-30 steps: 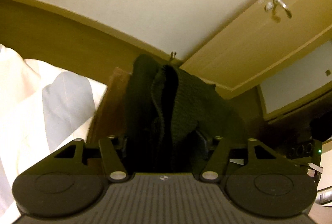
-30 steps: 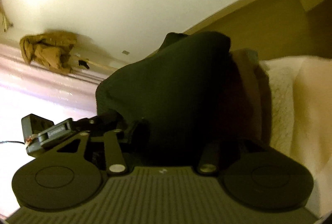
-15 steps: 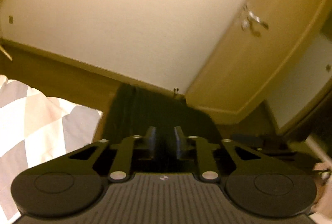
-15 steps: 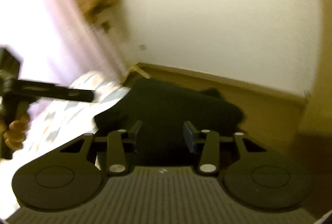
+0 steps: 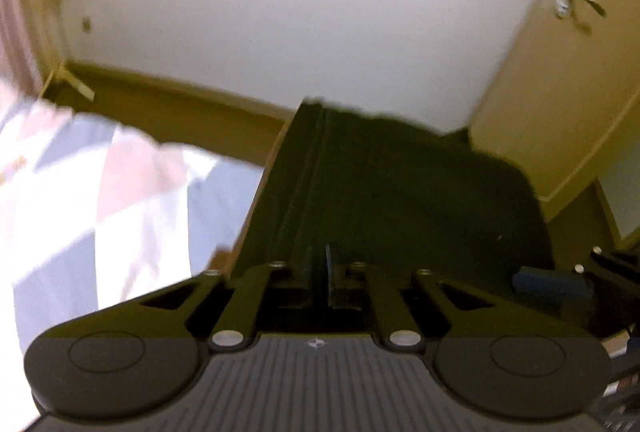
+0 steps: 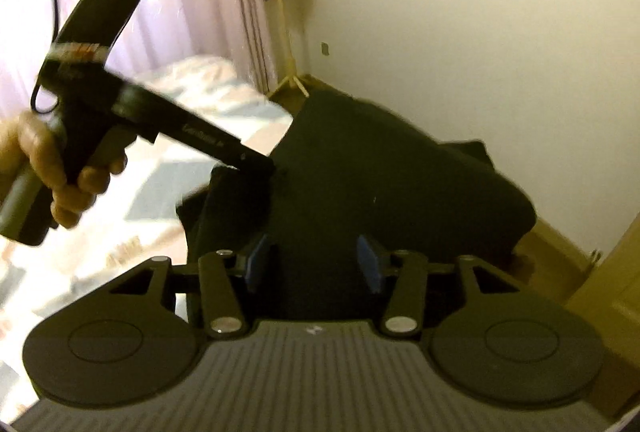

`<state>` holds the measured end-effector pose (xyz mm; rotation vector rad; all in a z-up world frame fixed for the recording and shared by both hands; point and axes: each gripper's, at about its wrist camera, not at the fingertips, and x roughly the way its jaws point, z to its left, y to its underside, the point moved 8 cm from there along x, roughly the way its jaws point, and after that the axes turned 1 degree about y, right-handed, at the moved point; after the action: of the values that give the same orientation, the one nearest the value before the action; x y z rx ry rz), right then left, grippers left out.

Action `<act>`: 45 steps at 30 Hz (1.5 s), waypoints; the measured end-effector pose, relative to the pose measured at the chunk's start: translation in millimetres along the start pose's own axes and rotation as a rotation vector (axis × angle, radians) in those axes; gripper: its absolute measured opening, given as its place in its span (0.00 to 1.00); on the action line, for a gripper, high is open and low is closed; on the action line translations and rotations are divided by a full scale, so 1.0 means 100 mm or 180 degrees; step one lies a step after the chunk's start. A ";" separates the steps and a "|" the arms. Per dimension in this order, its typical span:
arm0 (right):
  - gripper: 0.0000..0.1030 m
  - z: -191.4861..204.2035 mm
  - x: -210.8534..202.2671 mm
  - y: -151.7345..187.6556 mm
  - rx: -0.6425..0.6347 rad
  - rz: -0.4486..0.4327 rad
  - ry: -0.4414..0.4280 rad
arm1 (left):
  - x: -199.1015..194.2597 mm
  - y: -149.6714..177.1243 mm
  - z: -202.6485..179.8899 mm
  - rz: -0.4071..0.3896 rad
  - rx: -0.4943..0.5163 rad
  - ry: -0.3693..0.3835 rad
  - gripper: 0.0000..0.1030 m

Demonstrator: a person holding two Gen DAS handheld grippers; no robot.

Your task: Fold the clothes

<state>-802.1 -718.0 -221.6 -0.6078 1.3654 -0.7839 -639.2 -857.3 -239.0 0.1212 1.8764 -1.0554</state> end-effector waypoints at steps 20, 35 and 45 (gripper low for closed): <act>0.62 -0.87 0.41 -0.44 0.0704 0.0093 0.0217 | 0.24 -0.39 0.13 -0.0042 -0.0367 0.0086 0.37; 0.99 0.21 -0.91 -0.20 0.0813 0.0281 0.0385 | -0.88 0.19 -0.70 0.0208 -0.0625 -0.0555 0.88; 0.99 1.21 -2.32 0.27 0.0809 0.0081 0.0742 | -2.21 1.15 -1.09 0.0154 -0.0481 -0.0643 0.98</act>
<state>-684.9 -526.1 -84.7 -0.3058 1.4518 -1.0132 -536.4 -635.2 -120.6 -0.0269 1.7536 -0.8564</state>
